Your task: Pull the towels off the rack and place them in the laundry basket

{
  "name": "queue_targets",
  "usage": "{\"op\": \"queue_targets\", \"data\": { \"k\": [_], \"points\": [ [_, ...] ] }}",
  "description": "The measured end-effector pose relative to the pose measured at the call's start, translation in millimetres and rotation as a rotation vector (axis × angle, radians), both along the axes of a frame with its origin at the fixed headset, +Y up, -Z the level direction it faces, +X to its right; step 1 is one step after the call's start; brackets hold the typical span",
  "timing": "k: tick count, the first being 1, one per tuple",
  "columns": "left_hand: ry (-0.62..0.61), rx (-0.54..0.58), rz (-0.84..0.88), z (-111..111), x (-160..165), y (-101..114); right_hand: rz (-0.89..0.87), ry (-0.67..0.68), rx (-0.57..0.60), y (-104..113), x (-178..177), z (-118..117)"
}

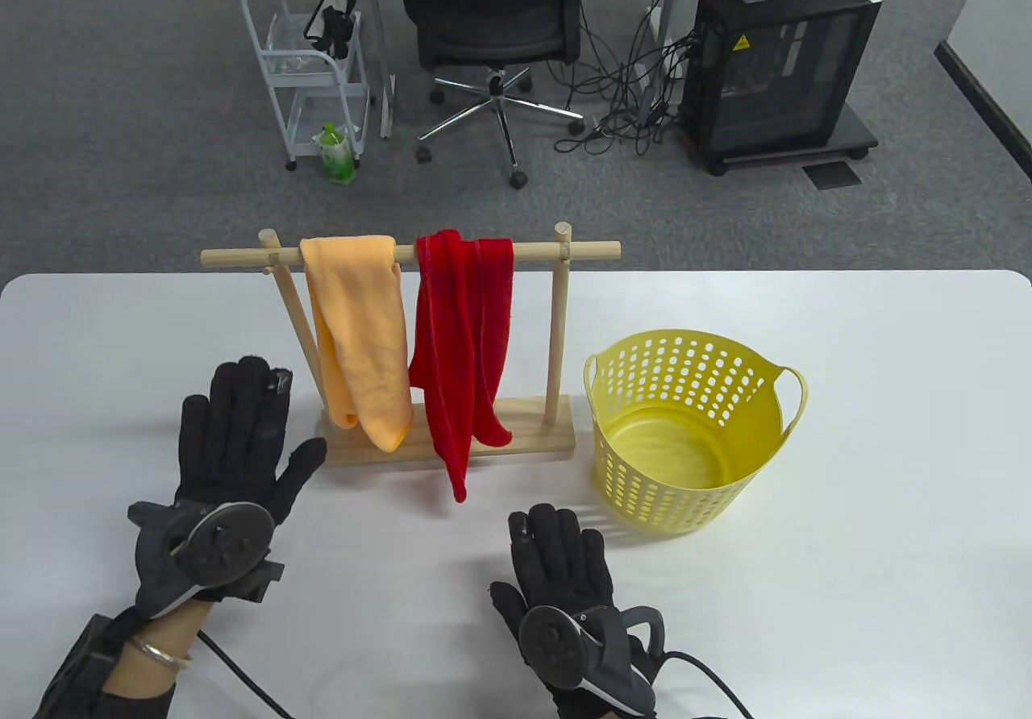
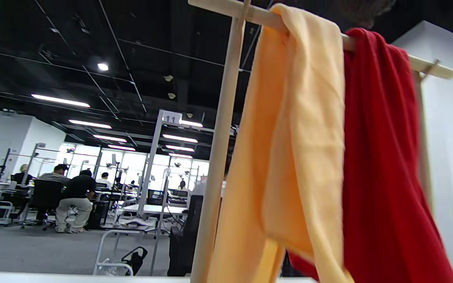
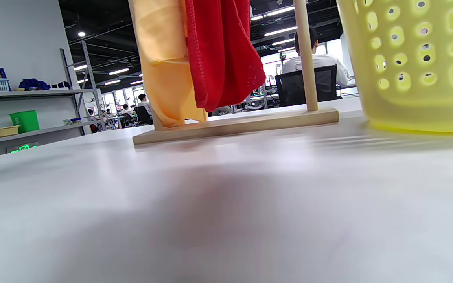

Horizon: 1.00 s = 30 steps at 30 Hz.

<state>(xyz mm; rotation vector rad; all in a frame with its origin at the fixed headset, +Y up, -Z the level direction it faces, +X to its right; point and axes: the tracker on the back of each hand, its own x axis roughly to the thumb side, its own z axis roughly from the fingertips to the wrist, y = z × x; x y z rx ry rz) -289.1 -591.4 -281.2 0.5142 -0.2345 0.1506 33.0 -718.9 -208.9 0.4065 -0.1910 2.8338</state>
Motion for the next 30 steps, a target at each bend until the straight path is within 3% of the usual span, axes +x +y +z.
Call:
{"op": "queue_targets", "data": {
  "k": [6,12,20,30],
  "points": [
    [0.09,0.04,0.076,-36,6,40,-0.005,-0.008,-0.02,-1,2,-3],
    [0.128,0.004,0.121,-67,12,62,-0.012,-0.013,-0.029,-1,4,-4],
    [0.099,-0.08,0.195,-88,14,70,-0.022,-0.021,-0.05,-1,7,-6],
    [0.098,0.004,0.279,-91,9,72,-0.019,-0.009,-0.073,-2,6,-5]
  ]
}}
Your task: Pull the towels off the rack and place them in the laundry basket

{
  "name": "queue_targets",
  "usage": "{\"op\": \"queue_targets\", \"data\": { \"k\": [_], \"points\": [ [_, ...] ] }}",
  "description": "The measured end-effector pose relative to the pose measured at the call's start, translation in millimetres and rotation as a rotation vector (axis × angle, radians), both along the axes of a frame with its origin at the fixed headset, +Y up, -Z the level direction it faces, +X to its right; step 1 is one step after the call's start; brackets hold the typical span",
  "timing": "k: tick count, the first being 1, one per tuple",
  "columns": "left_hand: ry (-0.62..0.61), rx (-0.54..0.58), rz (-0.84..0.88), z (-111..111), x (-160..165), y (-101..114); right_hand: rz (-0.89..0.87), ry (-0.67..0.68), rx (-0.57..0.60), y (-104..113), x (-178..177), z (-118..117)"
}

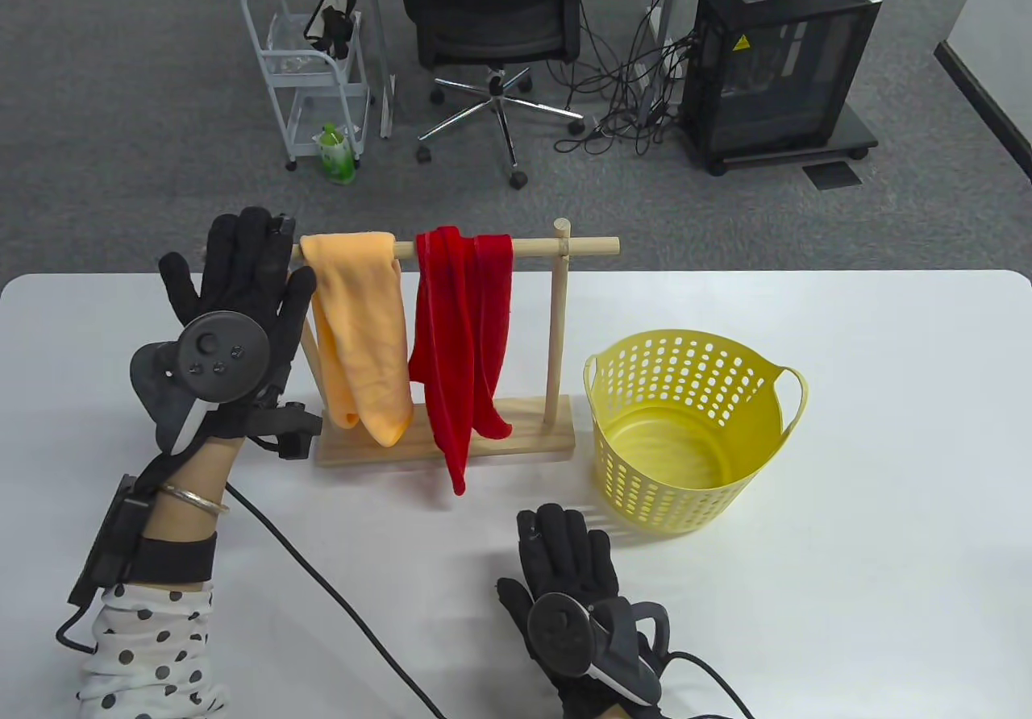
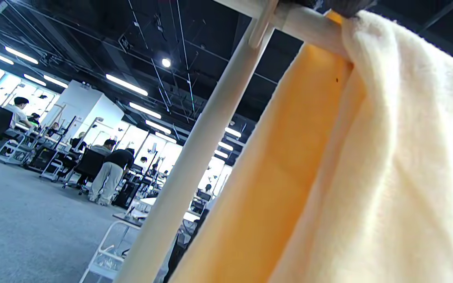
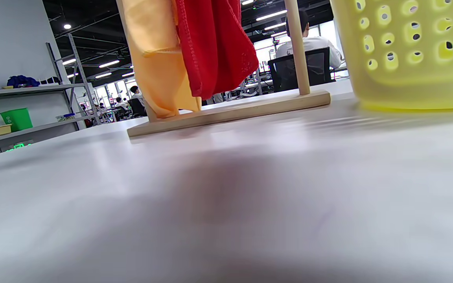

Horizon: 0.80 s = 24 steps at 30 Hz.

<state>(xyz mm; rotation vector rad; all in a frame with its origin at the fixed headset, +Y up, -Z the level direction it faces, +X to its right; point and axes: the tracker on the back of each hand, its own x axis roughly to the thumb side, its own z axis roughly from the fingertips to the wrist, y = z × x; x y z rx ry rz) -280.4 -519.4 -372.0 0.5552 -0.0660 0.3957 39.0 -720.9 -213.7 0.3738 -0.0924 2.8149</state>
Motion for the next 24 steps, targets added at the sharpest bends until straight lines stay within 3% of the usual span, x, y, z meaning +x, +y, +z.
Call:
{"op": "queue_targets", "data": {
  "k": [9,14,16,24],
  "points": [
    [0.019,0.057,0.014,-5,3,-1,-0.005,0.005,0.006,-1,-1,-1],
    [-0.003,0.043,0.032,-6,1,-2,-0.067,0.034,0.129,13,-4,-8],
    [-0.008,0.043,0.033,-6,1,-2,-0.069,0.038,0.176,31,-7,-13],
    [-0.025,0.042,0.037,-6,0,-4,-0.056,0.037,0.382,136,-25,-58]
  ]
}}
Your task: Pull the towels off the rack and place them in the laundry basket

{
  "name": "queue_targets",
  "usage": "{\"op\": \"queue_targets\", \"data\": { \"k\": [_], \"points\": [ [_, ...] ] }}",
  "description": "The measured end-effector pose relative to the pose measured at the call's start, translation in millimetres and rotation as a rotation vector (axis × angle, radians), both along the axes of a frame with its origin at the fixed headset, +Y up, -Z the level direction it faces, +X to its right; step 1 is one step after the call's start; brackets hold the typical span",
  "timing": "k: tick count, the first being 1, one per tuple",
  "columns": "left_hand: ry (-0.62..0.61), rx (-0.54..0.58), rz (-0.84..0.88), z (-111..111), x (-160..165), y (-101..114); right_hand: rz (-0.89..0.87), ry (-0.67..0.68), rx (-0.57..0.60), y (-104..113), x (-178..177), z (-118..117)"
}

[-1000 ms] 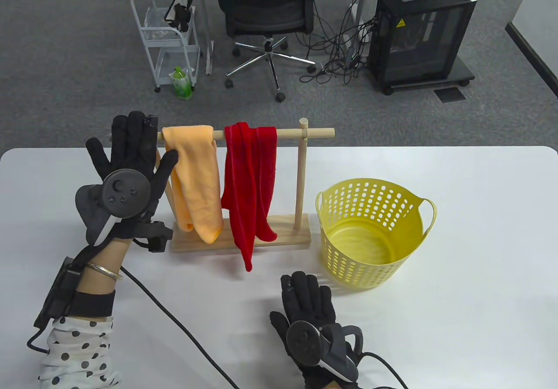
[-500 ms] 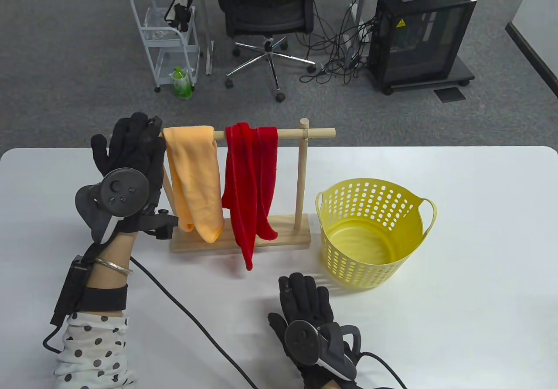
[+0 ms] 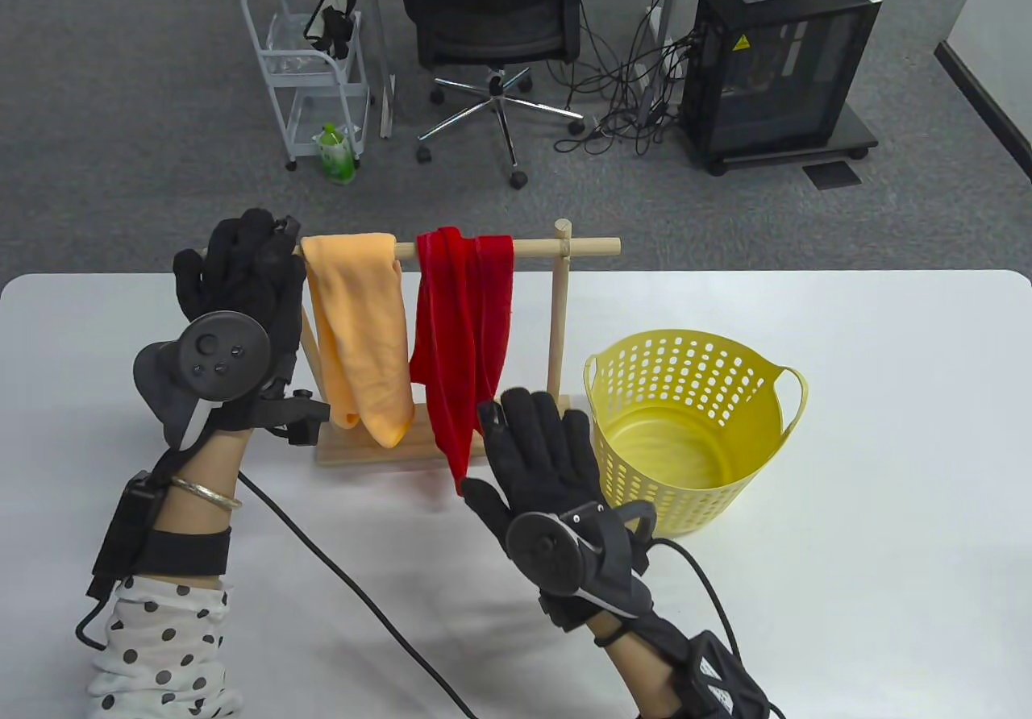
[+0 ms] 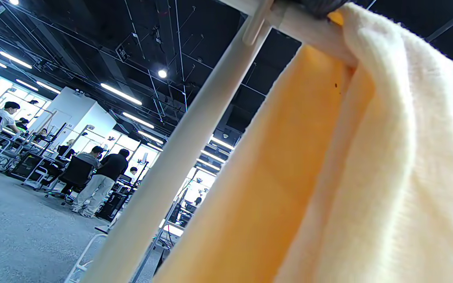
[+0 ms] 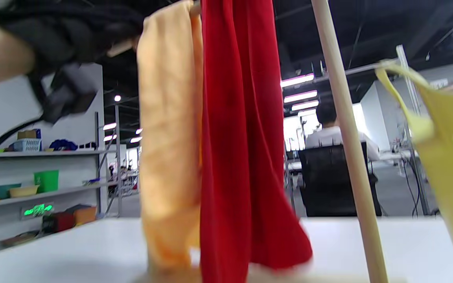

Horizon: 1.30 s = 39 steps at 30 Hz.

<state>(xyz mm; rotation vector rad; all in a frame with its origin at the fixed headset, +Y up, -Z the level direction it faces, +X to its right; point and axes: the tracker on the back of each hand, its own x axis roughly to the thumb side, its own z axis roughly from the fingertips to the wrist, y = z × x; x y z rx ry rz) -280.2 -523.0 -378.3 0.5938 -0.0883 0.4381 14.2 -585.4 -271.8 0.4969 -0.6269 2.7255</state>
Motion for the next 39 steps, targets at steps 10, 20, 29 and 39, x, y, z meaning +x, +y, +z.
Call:
{"op": "queue_targets", "data": {
  "k": [10,20,29,39],
  "points": [
    [0.0,-0.022,-0.007,-1,0,2,0.008,-0.214,0.12,88,-33,-64],
    [0.003,-0.027,-0.011,-1,1,2,0.039,-0.397,0.012,92,-50,-102],
    [0.013,-0.029,-0.023,-1,2,2,-0.065,-0.38,0.194,111,-41,-89],
    [0.008,-0.017,-0.018,-2,3,1,-0.387,-0.182,0.195,156,1,-40]
  ]
}}
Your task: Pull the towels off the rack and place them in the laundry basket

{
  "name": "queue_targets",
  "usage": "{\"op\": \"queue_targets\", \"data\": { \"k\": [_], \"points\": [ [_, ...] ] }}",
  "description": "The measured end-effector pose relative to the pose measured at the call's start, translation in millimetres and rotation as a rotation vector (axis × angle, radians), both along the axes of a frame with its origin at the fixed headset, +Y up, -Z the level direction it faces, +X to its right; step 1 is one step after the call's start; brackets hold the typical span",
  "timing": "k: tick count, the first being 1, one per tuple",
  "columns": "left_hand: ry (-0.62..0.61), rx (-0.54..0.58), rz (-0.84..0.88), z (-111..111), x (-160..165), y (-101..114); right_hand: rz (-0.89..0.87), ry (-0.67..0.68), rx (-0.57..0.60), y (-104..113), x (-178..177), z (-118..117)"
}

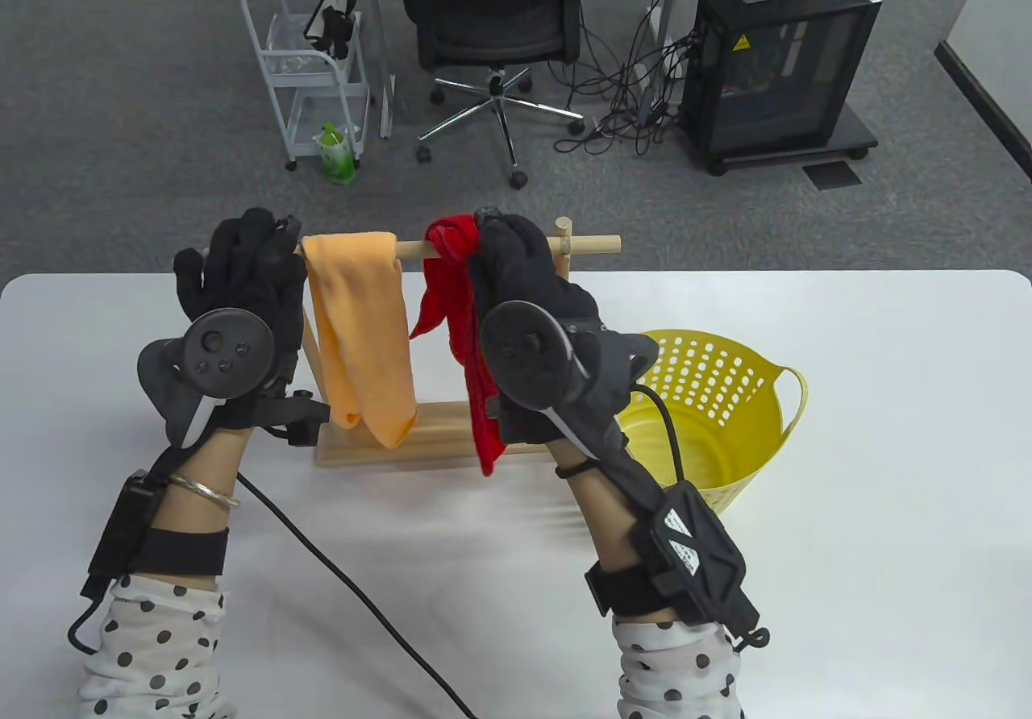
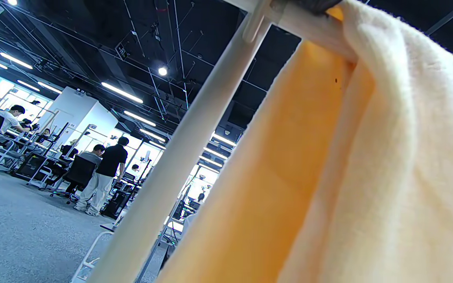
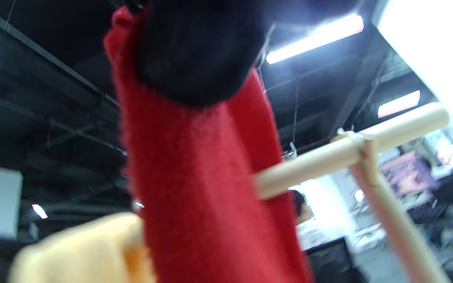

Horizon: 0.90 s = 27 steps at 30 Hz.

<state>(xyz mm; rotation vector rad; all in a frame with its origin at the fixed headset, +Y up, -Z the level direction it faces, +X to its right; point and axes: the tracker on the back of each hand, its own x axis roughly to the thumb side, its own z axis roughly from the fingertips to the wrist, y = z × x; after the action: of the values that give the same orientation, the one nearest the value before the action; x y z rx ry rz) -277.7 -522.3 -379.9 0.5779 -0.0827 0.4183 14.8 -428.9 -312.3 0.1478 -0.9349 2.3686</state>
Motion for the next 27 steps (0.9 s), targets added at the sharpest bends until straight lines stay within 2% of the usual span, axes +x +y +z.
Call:
{"op": "queue_targets", "data": {
  "k": [4,7,12,15,18,20,27],
  "points": [
    [0.001,0.0,-0.001,0,0,0,-0.158,0.02,0.044,19,21,18],
    [0.002,0.001,-0.002,1,0,0,-0.207,0.011,0.103,35,38,34],
    [0.003,0.003,-0.003,1,0,0,-0.172,-0.108,0.277,57,68,67],
    [0.003,0.004,-0.003,1,0,0,-0.13,-0.191,0.346,61,82,80],
    [0.004,0.003,-0.004,1,0,0,-0.065,-0.276,0.388,62,95,87],
    [0.005,0.003,-0.006,1,0,0,-0.03,-0.305,0.376,58,100,87],
    [0.008,0.002,-0.009,1,1,0,0.027,-0.34,0.263,20,109,63]
  ]
}}
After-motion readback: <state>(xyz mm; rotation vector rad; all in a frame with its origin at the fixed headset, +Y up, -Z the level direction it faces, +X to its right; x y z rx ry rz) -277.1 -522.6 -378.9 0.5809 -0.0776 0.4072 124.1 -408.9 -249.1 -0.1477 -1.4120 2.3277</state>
